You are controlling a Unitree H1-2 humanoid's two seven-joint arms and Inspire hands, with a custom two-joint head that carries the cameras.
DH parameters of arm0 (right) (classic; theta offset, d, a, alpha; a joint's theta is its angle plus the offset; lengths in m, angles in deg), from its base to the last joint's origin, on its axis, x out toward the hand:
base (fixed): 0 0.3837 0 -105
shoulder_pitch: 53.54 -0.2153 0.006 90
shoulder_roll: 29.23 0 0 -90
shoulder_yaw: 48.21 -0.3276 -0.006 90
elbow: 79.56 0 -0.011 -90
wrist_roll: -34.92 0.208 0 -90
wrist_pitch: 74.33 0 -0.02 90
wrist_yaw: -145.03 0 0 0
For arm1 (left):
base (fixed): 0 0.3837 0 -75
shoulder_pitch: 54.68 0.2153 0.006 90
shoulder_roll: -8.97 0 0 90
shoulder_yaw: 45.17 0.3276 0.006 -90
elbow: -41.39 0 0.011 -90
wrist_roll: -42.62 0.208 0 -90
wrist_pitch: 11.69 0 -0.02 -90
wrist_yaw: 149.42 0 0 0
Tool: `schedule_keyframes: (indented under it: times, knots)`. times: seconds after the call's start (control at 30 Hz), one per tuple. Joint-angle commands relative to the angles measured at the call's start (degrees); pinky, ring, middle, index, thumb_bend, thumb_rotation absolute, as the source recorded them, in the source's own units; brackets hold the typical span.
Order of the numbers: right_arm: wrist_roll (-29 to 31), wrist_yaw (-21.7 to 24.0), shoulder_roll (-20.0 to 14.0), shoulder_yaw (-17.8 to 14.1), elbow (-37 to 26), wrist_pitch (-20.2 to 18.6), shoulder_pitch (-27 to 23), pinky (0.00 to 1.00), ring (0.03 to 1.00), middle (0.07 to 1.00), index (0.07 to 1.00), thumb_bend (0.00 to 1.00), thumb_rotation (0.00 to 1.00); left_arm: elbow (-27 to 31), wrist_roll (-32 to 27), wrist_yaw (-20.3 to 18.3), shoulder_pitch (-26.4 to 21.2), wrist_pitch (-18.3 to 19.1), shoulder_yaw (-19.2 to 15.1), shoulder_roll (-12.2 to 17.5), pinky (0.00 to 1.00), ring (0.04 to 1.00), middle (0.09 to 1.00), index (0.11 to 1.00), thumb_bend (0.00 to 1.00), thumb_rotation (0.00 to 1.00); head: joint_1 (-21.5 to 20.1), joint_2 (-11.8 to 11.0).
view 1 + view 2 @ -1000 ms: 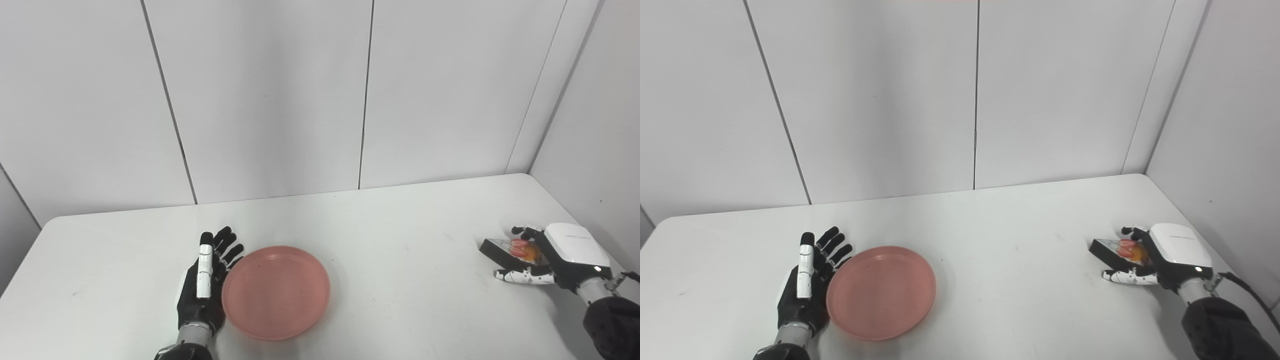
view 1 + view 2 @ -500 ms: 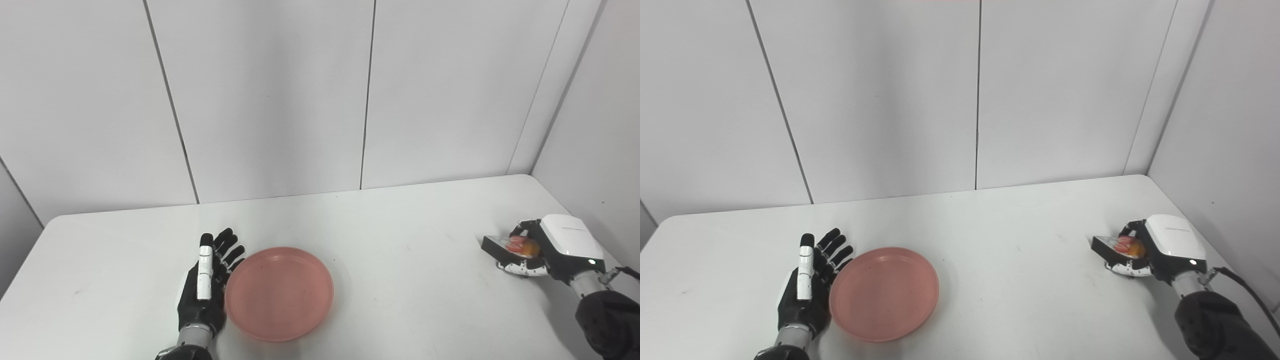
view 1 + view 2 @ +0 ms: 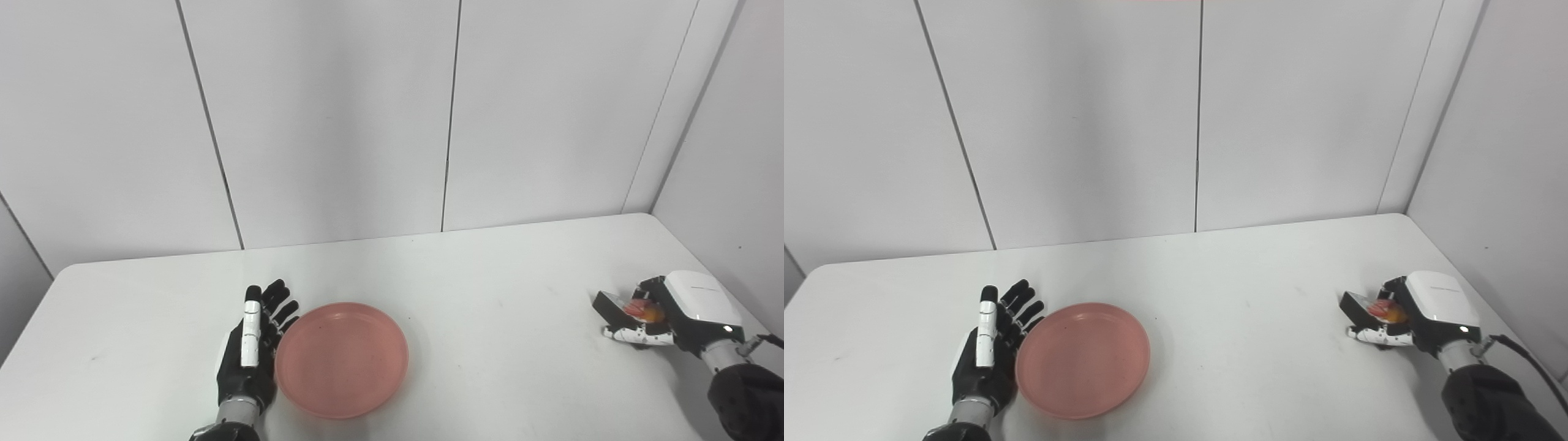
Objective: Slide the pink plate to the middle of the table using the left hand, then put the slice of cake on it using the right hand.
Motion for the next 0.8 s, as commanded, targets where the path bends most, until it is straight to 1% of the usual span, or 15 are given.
schedule_keyframes:
  times: [0.0,0.03,0.07,0.17,0.2,0.27,0.3,0.33,0.43,0.5,0.57,0.6,0.63,0.73,0.77]
  knots:
    - [-0.16,-0.88,-1.28,-0.91,-3.49,1.81,-0.73,0.15,0.199,0.252,0.281,0.58,0.63,2.09,0.01,0.18,-0.45,-0.23,0.52,-0.52,0.82,0.849,0.877,0.787,0.88,0.87,0.88,0.18]
    - [-0.17,-1.25,-1.23,-1.12,-4.52,2.35,-0.66,0.13,0.175,0.228,0.258,0.59,0.58,2.15,0.07,0.25,-0.43,-0.27,0.57,-0.62,0.82,0.846,0.871,0.786,0.88,0.86,0.88,0.18]
    - [0.32,-0.47,-1.14,-1.57,-6.75,2.00,-0.53,0.12,0.171,0.223,0.254,0.59,0.57,2.34,0.28,0.48,-0.35,-0.23,0.68,-0.84,0.82,0.845,0.870,0.786,0.88,0.86,1.81,0.27]
    - [2.73,2.48,-0.67,-2.99,-12.06,0.63,-0.34,0.09,0.142,0.199,0.224,0.53,0.58,2.64,0.79,1.00,-0.19,-0.23,1.10,-1.30,0.81,0.840,0.860,0.778,0.89,0.86,2.75,0.35]
    - [3.37,2.91,-0.56,-3.35,-13.85,1.30,-0.61,0.08,0.133,0.190,0.214,0.51,0.57,2.80,0.92,1.21,-0.10,-0.17,1.30,-1.60,0.81,0.837,0.860,0.775,0.90,0.86,4.24,0.44]
    - [3.81,3.85,-0.30,-3.94,-17.31,2.01,-1.12,0.08,0.126,0.184,0.209,0.49,0.55,3.07,1.03,1.63,0.12,-0.17,1.68,-2.24,0.81,0.836,0.860,0.772,0.90,0.85,5.72,0.55]
    - [3.75,4.30,-0.17,-4.12,-18.52,1.90,-1.26,0.08,0.123,0.181,0.209,0.49,0.58,3.14,1.05,1.77,0.20,-0.23,1.83,-2.41,0.81,0.834,0.859,0.770,0.91,0.85,5.72,0.55]
    - [4.03,4.90,0.15,-4.33,-20.23,1.86,-1.53,0.07,0.121,0.180,0.209,0.49,0.59,3.29,1.15,1.94,0.34,-0.24,2.06,-2.66,0.81,0.832,0.858,0.769,0.91,0.85,7.22,0.70]
    - [5.32,6.59,1.35,-4.52,-23.76,1.93,-2.87,0.07,0.119,0.178,0.206,0.49,0.57,3.70,1.60,2.40,0.71,-0.07,2.46,-3.47,0.83,0.830,0.858,0.765,0.90,0.85,8.90,0.78]
    - [6.09,7.40,2.39,-4.55,-24.83,2.14,-3.86,0.08,0.120,0.182,0.208,0.49,0.58,3.58,2.25,2.88,0.80,-0.11,2.82,-3.92,0.83,0.829,0.857,0.766,0.89,0.85,10.94,0.67]
    - [6.73,7.83,3.36,-4.41,-25.32,3.08,-4.84,0.08,0.121,0.186,0.213,0.49,0.62,3.04,2.84,3.10,0.80,-0.70,3.24,-4.29,0.82,0.825,0.859,0.768,0.89,0.86,13.30,0.24]
    - [6.88,7.97,3.61,-4.41,-25.38,3.44,-5.09,0.08,0.121,0.188,0.218,0.49,0.62,2.81,3.05,3.13,0.78,-0.95,3.36,-4.42,0.82,0.827,0.861,0.770,0.89,0.86,13.30,0.24]
    - [7.10,8.21,4.40,-4.02,-25.88,3.85,-5.62,0.08,0.122,0.190,0.221,0.48,0.62,2.63,3.31,3.14,0.79,-1.24,3.56,-4.67,0.82,0.827,0.863,0.772,0.88,0.86,14.83,-0.01]
    - [7.83,9.04,6.46,-3.40,-26.76,4.77,-6.71,0.08,0.125,0.199,0.232,0.48,0.52,2.19,3.85,3.25,0.77,-1.90,3.99,-5.22,0.85,0.853,0.887,0.794,0.87,0.88,16.51,-0.41]
    - [7.84,9.40,7.38,-3.01,-27.13,5.00,-7.16,0.09,0.129,0.203,0.237,0.48,0.50,1.97,4.05,3.30,0.78,-2.21,4.17,-5.41,0.85,0.856,0.889,0.797,0.87,0.88,17.80,-0.67]
